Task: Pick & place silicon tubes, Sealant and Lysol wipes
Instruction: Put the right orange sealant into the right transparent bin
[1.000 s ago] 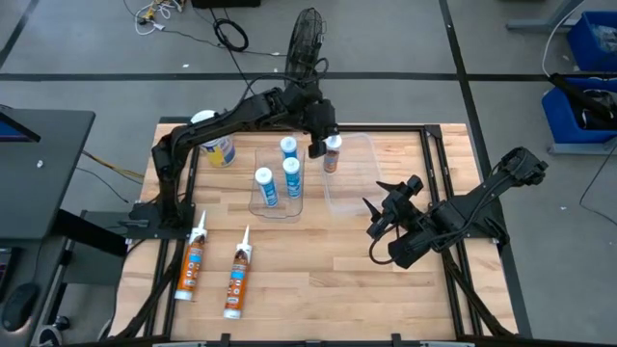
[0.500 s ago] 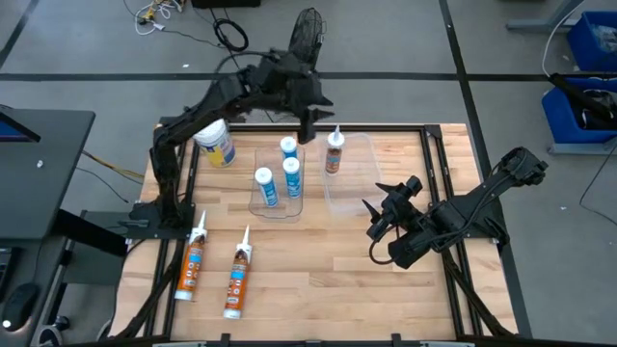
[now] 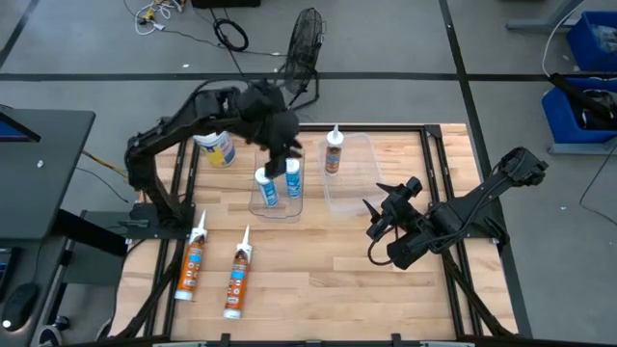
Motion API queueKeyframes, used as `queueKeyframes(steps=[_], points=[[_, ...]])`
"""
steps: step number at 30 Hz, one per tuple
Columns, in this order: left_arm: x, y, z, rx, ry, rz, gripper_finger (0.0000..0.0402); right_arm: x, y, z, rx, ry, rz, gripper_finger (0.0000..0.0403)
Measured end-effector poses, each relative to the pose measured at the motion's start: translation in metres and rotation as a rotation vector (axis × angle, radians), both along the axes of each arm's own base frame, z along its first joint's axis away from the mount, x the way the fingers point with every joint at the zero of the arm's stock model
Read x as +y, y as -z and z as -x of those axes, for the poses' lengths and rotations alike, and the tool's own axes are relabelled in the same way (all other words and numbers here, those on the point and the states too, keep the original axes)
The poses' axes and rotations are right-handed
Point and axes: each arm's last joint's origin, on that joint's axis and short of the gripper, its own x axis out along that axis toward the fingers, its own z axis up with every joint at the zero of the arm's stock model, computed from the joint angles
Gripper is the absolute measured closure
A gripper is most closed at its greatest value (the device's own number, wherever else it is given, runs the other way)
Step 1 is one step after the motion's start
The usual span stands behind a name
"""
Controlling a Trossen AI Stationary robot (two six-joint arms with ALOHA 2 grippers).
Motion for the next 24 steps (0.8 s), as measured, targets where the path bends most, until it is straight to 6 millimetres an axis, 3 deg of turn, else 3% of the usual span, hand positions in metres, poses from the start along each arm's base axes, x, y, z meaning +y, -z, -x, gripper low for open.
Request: queueKeyframes(steps=[5,10,17,24], points=[[-0.029,0.031,-0.006,0.185,-0.068,0.052,0.0287,-0.001,0.009,0.001,0.004,0.01,0.037,0.0137],[-0.065,0.056,-0.003,0.245,-0.275,-0.057,0.0287,-0.001,0.015,0.002,0.021,0.006,0.049,0.0137],[-0.113,0.082,0.019,0.168,-0.372,0.004,0.0287,-0.001,0.016,0.002,0.039,-0.004,0.067,0.0137],[-0.159,0.117,0.049,0.209,-0.485,0.098,0.0287,0.003,0.016,0.002,0.038,-0.025,0.06,0.0137]])
